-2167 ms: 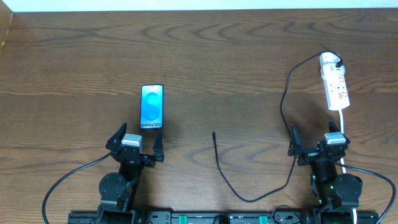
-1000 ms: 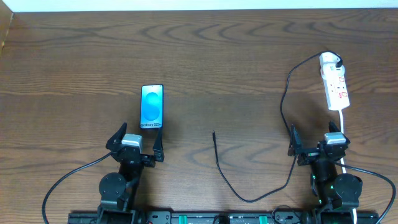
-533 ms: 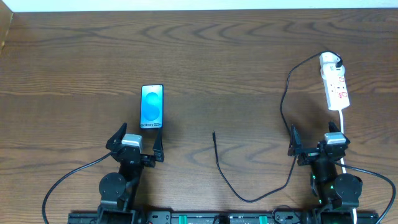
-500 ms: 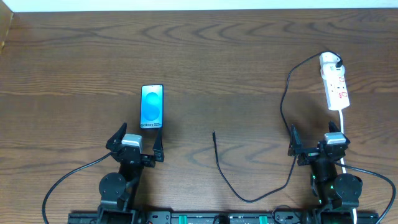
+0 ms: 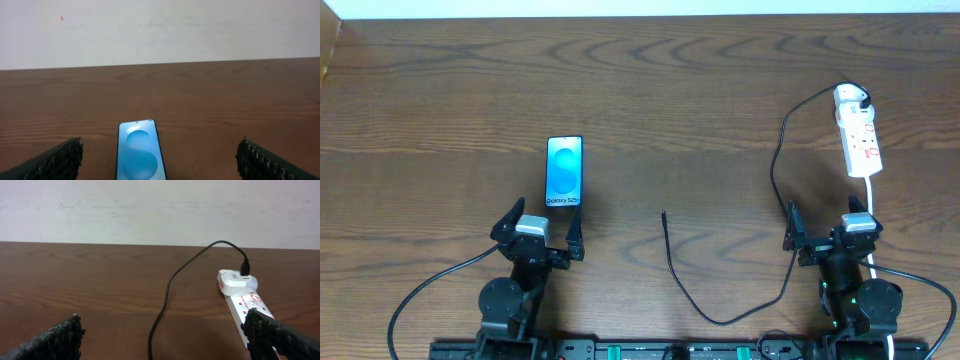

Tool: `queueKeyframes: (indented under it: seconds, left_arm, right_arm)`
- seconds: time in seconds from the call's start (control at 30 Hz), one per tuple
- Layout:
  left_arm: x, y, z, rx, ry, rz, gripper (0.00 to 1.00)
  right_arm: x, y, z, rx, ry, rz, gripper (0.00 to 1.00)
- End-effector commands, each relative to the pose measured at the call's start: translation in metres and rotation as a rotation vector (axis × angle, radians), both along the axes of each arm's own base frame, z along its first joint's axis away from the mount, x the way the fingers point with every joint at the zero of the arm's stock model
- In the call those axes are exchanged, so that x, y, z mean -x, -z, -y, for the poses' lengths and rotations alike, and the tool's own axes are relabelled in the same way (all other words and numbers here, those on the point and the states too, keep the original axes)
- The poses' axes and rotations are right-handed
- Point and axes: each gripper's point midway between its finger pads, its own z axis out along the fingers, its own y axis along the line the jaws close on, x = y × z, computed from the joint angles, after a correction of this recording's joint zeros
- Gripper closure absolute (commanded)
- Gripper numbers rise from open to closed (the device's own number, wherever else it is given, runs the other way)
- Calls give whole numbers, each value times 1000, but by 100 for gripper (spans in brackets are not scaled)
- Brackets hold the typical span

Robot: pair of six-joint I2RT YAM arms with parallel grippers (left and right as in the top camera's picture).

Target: Plug charger to phone and switch on socket

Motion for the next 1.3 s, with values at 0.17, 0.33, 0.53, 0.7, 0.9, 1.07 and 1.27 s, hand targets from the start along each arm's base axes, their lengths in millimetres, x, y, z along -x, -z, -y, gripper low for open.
queueKeyframes:
  seconds: [0.17,0.33,0.53,0.7,0.9,1.07,1.27]
  left_arm:
    - [12,-57,2,19,18,69,2]
    - [15,-91,0,17,14,61,2]
    - [5,-117,1,10,10,-8,2]
    - [-21,-124,4,-5,10,-146,2]
    - [-55,-125,8,14,-3,-383,2]
    - [-79,-127,11,9,-15,-554,2]
    - [-103,-118,13,7,-37,-752,2]
  right_arm:
    - [0,1,-1,-3,-1,-1,1]
    - [0,1,-1,-3,-1,-1,1]
    - [0,1,-1,-3,-1,-1,1]
    - [0,1,-1,-3,-1,-1,1]
    - [0,1,-1,-3,-1,-1,1]
    - [0,1,-1,-3,-1,-1,1]
    - [0,1,-1,-3,-1,-1,1]
